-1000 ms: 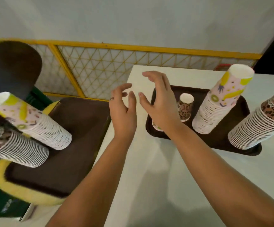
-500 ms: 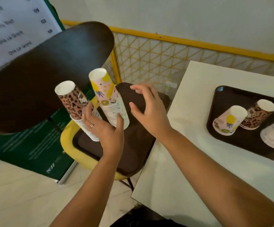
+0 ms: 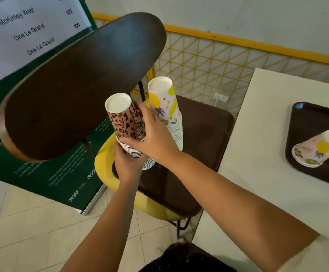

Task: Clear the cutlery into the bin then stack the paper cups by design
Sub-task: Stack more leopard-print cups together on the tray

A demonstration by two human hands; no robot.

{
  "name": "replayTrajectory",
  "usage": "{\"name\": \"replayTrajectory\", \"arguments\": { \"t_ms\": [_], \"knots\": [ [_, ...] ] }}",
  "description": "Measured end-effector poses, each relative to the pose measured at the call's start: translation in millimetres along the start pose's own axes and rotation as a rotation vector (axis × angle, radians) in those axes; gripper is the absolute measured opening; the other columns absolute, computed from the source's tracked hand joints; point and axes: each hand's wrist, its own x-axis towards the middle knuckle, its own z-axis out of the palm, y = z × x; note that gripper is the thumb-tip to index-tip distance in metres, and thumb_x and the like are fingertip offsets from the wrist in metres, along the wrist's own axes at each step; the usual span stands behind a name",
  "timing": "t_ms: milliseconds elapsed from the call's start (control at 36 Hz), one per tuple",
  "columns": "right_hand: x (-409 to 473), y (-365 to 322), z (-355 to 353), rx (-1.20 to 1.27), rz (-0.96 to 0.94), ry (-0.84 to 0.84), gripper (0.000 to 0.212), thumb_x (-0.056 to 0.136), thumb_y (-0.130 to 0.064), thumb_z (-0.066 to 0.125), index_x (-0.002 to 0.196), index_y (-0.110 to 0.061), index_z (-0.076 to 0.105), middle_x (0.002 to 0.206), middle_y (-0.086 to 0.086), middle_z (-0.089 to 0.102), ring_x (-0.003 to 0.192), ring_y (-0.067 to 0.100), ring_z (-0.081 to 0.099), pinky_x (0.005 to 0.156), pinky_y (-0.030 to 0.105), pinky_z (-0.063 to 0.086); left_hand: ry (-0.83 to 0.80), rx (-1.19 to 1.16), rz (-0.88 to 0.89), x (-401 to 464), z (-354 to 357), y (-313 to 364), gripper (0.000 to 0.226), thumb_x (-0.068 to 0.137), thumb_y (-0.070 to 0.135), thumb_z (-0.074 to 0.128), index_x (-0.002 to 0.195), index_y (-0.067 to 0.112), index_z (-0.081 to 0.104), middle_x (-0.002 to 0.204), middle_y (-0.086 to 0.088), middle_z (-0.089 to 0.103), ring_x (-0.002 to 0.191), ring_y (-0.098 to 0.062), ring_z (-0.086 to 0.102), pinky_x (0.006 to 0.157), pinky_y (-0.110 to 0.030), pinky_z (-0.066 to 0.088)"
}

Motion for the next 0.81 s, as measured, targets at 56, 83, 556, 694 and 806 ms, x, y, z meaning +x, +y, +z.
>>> {"name": "replayTrajectory", "arguments": {
  "t_ms": [56, 83, 556, 694, 806],
  "knots": [
    [4, 1, 8, -0.005, 0.027, 0.004, 0.088, 0.074, -0.033, 0.076, 0.142, -0.009, 0.025, 0.143, 0.008, 0.039, 0.134, 0.021, 0.034, 0.103, 0.031, 0.037, -0.048, -0.033, 0.002, 3, 0, -5, 0.086, 0.068, 0.006, 0.083, 0.139, 0.015, 0.036, 0.132, 0.004, 0.052, 0.116, -0.007, 0.05, 0.082, -0.007, 0.042],
    [5, 1, 11, -0.011, 0.037, 0.012, 0.087, 0.074, -0.033, 0.076, 0.142, -0.009, 0.027, 0.142, 0.007, 0.04, 0.134, 0.02, 0.034, 0.102, 0.029, 0.037, -0.073, -0.049, 0.008, 5, 0, -7, 0.088, 0.067, 0.006, 0.084, 0.14, 0.016, 0.035, 0.132, 0.007, 0.051, 0.115, -0.004, 0.049, 0.082, -0.004, 0.04],
    [-21, 2, 3, -0.02, 0.085, 0.077, 0.076, 0.071, -0.031, 0.079, 0.132, -0.008, 0.039, 0.129, 0.006, 0.049, 0.121, 0.017, 0.047, 0.095, 0.022, 0.041, -0.223, 0.024, -0.095, -7, 0, -32, 0.117, 0.044, 0.059, 0.077, 0.145, 0.019, 0.032, 0.127, 0.014, 0.05, 0.113, 0.003, 0.042, 0.083, 0.001, 0.032],
    [-37, -2, -18, 0.036, 0.104, 0.056, 0.078, 0.069, -0.03, 0.081, 0.132, -0.013, 0.039, 0.126, 0.002, 0.05, 0.116, 0.007, 0.045, 0.09, 0.01, 0.035, -0.135, 0.07, -0.069, -28, 5, -29, 0.103, 0.056, 0.033, 0.091, 0.142, 0.019, 0.036, 0.137, 0.002, 0.052, 0.124, -0.009, 0.045, 0.106, -0.034, 0.041],
    [-50, -3, -44, 0.011, 0.082, 0.081, 0.082, 0.066, -0.031, 0.082, 0.133, -0.014, 0.038, 0.125, -0.001, 0.048, 0.115, 0.007, 0.048, 0.093, 0.015, 0.04, -0.151, 0.019, -0.044, -49, 18, -20, 0.102, 0.05, 0.038, 0.087, 0.138, 0.025, 0.038, 0.135, 0.004, 0.051, 0.123, -0.011, 0.046, 0.098, -0.02, 0.042]
  ]
}}
